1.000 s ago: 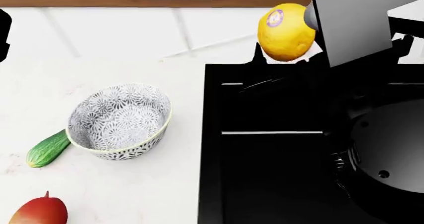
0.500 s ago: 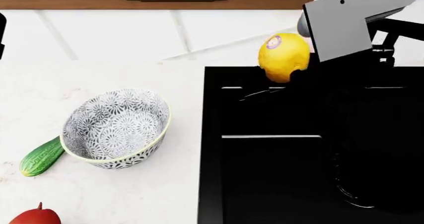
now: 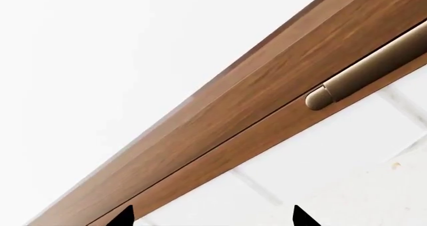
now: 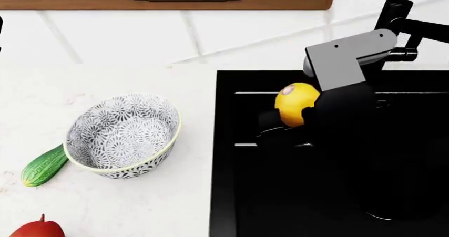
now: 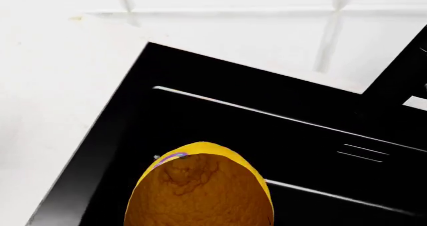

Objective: There is a mixed pile of frozen fruits and vegetables on the counter. Locate all the frozen vegetables and place the items in a bowl on the counter. Take all the frozen fruits and defrost them in a running sink.

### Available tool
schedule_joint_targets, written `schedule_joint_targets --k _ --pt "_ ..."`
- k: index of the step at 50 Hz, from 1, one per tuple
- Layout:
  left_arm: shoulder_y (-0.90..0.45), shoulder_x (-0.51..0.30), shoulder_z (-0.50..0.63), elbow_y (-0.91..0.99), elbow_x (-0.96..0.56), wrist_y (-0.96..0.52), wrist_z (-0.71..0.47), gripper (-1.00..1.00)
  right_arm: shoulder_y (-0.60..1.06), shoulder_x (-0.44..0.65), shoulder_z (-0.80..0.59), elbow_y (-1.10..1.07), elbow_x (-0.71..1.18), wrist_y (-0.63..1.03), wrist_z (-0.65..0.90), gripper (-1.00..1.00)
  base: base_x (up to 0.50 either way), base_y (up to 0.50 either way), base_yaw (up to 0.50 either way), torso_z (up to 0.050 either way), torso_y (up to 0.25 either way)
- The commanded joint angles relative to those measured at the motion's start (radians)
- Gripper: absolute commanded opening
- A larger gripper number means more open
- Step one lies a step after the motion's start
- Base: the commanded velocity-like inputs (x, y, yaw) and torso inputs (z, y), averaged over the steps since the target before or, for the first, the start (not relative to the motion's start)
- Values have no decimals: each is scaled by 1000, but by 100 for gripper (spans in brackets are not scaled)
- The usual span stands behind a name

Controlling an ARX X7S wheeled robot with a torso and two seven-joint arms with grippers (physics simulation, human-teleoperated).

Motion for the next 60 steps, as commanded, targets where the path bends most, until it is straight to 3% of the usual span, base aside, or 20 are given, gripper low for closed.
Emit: schedule_joint_targets --k 1,27,60 --pt "3 -3 -2 2 -1 0 -1 100 -20 18 -36 26 14 30 12 -100 0 0 0 0 0" --pt "19 -12 -6 11 10 7 6 100 20 66 -148 96 168 137 73 -100 0 0 0 0 0" --pt "43 -12 -4 19 26 19 14 100 -47 -16 -278 372 62 166 -5 -100 0 0 0 0 0"
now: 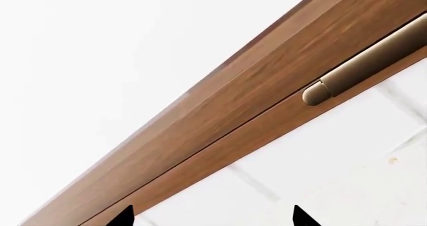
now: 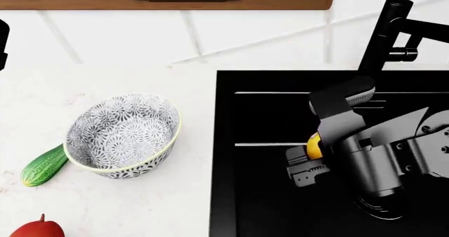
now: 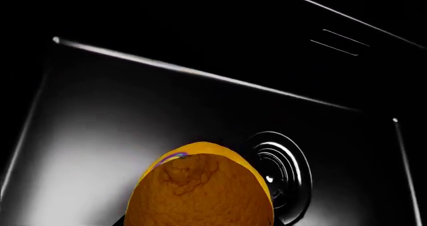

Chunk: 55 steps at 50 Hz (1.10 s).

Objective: There is a mixed pile of frozen fruits and vegetables on the counter. Locate all the frozen vegetables and place the items in a bowl on the counter. Take all the frozen fruits and defrost them in a running sink.

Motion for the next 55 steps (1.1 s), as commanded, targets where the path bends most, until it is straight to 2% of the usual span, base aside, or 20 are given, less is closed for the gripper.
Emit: schedule_joint_targets --k 1,55 --pt "11 -3 0 6 8 6 4 100 -36 -18 -32 80 -41 8 -32 -100 0 0 0 0 0" --pt "25 -7 5 14 14 11 4 100 -149 -14 -167 160 9 7 -26 -100 0 0 0 0 0"
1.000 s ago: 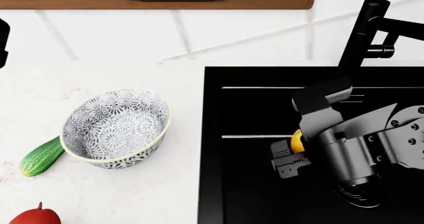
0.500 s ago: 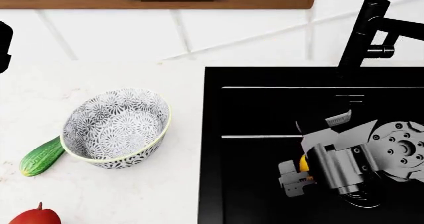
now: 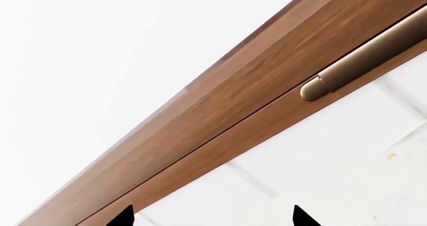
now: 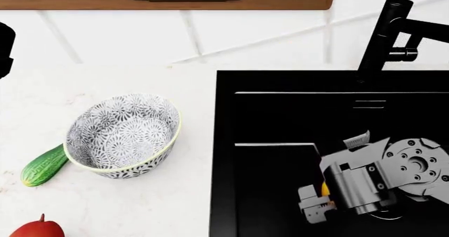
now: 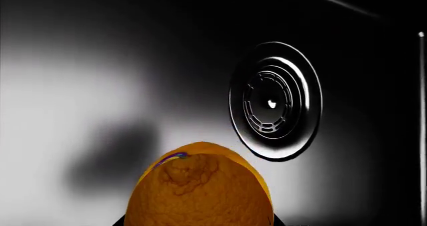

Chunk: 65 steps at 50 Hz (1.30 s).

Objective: There is a mixed pile of frozen fruits and vegetables on the counter. Locate all the frozen vegetables and place the items in a bowl on the counter. Take all the frozen fruits and defrost them in a running sink.

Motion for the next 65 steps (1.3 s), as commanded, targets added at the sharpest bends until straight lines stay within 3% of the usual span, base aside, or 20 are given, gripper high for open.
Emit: schedule_joint_targets --k 1,4,5,23,37,49,65 --pt "3 -1 1 1 2 2 0 100 -10 -1 -13 5 -8 18 -14 -100 0 0 0 0 0" --pt "3 1 1 1 3 1 1 100 -9 -1 -15 6 -8 20 -17 -100 0 0 0 0 0" --pt "3 1 2 0 3 1 0 100 -8 -1 -16 6 -8 21 -18 100 0 0 0 0 0" --pt "-4 -3 2 -2 -6 -2 -7 100 5 22 -5 -39 -15 17 -39 100 0 0 0 0 1" --pt "-7 -8 -1 -1 -8 -1 -5 100 92 58 122 -167 -154 -49 -130 100 0 0 0 0 0" --pt "-12 -6 -3 -4 -14 -1 -9 100 183 81 189 -268 -201 -63 -111 100 0 0 0 0 0" --pt "-18 -8 -6 -4 -24 -2 -16 100 233 31 239 -343 -253 -71 -160 100 0 0 0 0 0"
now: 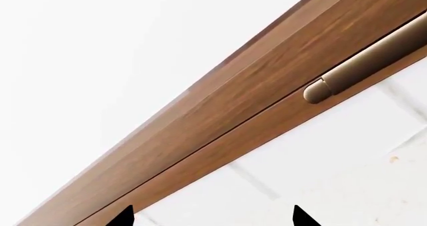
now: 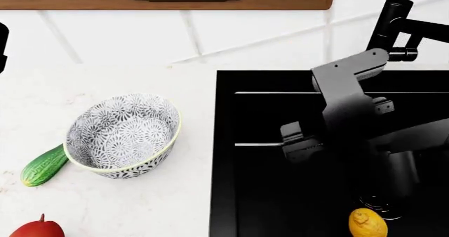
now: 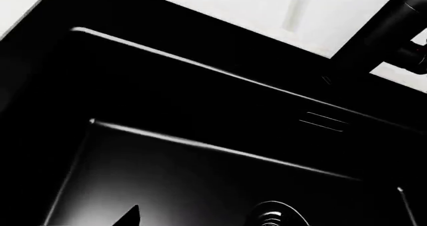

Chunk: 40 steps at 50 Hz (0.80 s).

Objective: There is a mixed pile of frozen fruits and vegetables on the counter. Locate all the frozen vegetables and place the items in a bowl on the counter. Take all the frozen fruits and defrost them in a running sink.

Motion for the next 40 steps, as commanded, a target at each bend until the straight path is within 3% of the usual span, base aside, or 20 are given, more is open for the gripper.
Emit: schedule_joint_targets --k 1,26,40 --pt "-5 -2 -2 0 -8 -1 -5 100 42 -33 40 -60 -38 -8 -30 100 0 0 0 0 0" --pt "-7 -21 -33 22 -44 32 1 100 211 -106 189 -236 4 -64 -29 100 0 0 0 0 0" --pt "-2 -55 -71 55 -88 81 26 100 223 -93 247 -293 -66 -106 -44 100 0 0 0 0 0"
